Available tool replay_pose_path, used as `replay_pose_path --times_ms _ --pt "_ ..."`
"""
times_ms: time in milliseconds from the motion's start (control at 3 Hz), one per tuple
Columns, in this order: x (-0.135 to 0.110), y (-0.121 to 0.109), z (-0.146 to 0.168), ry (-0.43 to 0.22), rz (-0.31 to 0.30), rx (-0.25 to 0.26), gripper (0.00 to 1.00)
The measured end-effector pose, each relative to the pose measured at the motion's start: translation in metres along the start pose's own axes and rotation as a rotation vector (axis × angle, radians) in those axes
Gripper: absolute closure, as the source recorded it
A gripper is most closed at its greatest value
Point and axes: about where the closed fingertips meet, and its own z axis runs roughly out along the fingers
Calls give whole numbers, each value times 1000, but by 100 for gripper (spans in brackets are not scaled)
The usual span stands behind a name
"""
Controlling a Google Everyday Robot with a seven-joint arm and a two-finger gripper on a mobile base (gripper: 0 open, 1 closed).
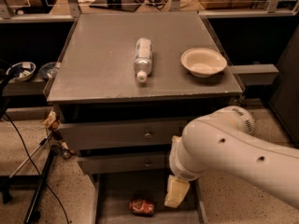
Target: Pick coke can from bottom drawer and place on counter
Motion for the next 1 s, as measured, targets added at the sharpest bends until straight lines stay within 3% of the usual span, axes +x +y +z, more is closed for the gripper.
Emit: replay_pose_path --times_ms 333,1000 --pt "-12 12 49 -5 -29 -50 0" --pt "-10 18 61 8 -9 -53 0"
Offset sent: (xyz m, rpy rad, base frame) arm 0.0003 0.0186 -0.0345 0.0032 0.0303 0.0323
